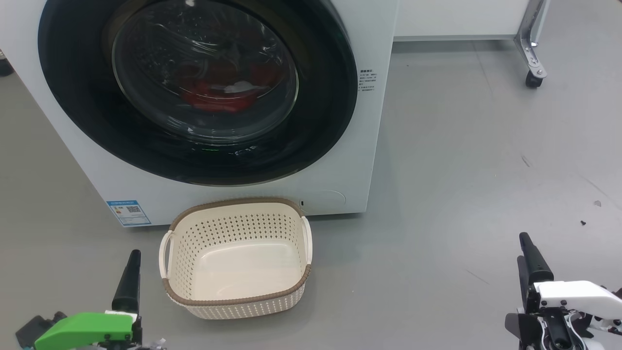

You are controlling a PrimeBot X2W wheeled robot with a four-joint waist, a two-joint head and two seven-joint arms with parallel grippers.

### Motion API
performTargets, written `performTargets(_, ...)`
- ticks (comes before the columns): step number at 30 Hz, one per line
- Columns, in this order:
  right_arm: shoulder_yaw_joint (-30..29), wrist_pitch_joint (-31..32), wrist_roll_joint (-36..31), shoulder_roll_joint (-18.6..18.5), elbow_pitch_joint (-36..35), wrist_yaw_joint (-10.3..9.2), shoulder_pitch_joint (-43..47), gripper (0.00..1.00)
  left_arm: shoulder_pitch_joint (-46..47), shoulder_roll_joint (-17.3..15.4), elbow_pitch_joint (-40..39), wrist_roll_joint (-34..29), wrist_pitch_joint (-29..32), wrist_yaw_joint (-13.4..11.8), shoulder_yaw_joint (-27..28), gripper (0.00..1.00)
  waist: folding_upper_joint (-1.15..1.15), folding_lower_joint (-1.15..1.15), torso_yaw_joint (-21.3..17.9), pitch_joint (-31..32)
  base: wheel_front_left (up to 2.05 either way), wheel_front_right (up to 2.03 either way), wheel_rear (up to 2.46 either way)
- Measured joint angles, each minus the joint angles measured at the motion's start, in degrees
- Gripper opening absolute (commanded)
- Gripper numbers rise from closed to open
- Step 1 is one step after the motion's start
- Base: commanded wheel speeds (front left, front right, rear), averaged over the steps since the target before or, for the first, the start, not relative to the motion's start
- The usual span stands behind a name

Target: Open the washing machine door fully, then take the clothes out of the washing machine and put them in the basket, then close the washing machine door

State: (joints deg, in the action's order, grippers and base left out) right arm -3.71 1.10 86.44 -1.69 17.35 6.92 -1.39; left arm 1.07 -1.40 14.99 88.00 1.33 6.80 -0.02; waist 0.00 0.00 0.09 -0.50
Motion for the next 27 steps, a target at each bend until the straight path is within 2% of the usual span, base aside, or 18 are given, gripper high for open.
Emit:
performTargets(5, 1.03, -1.03, -2.80, -0.87, -0.18, 0.00, -0.65, 1.00, 0.49, -1.10, -0.88, -2.33, -1.01, 0.00, -1.31, 1.00, 0.00, 0.00, 0.02, -0.06, 0.00, 0.00, 0.00)
performTargets(10, 2.91, -2.31, -7.04, -2.25, -0.25, 0.00, -1.08, 1.00, 0.76, -2.63, -1.46, -7.86, -2.31, 0.00, -3.13, 1.00, 0.00, 0.00, 0.04, -0.13, 0.00, 0.00, 0.00)
performTargets(21, 6.70, -4.55, -19.80, -5.16, -0.10, -0.05, -2.71, 1.00, 1.65, -4.17, -2.33, -18.48, -4.63, 0.04, -6.02, 1.00, 0.00, 0.00, 0.05, -0.22, 0.00, 0.00, 0.00)
performTargets(27, 8.31, -5.72, -27.20, -5.86, -0.40, -1.56, -3.82, 1.00, 2.12, -4.92, -3.02, -25.35, -5.83, -0.44, -6.99, 1.00, 0.00, 0.00, 0.06, -0.22, 0.00, 0.00, 0.00)
